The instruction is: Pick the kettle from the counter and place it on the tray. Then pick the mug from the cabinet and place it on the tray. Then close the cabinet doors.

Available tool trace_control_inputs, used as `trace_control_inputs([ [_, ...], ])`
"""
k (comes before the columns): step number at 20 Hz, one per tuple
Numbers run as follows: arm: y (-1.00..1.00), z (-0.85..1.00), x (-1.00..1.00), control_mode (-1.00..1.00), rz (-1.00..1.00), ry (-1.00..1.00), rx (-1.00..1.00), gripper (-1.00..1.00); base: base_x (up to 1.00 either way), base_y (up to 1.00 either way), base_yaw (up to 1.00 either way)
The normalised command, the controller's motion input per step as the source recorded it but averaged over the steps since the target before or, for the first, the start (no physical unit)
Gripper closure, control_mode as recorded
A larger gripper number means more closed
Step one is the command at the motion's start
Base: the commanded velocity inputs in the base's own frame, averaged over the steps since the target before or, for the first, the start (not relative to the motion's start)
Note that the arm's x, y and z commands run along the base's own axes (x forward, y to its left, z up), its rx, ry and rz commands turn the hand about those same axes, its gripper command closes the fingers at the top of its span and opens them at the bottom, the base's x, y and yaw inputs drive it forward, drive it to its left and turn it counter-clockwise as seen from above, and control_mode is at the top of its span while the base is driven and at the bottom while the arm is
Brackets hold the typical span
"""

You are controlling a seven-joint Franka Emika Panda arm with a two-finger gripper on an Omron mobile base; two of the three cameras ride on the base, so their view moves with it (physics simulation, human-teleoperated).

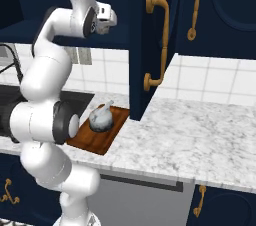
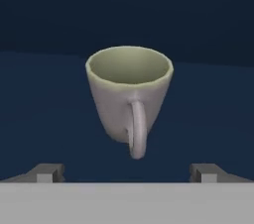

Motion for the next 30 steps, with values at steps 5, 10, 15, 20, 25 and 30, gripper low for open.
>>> trace_control_inputs([
  [5, -0.08, -0.03, 0.35, -1.0, 0.04, 0.0, 0.02, -1.0, 0.0, 0.0, 0.0],
  [10, -0.11, -0.05, 0.34, -1.0, 0.04, 0.0, 0.02, -1.0, 0.0, 0.0, 0.0],
  [15, 0.0, -0.06, 0.12, -1.0, 0.01, 0.0, 0.0, 1.0, 0.0, 0.0, 0.0],
  [20, 0.0, 0.0, -0.06, -1.0, 0.0, -0.04, 0.0, 1.0, 0.0, 0.0, 0.0],
  [25, 0.0, 0.0, -0.04, -1.0, 0.0, -0.13, 0.0, 1.0, 0.0, 0.0, 0.0],
  [30, 0.02, -0.04, 0.0, -1.0, 0.0, -0.04, 0.0, 1.0, 0.0, 0.0, 0.0],
])
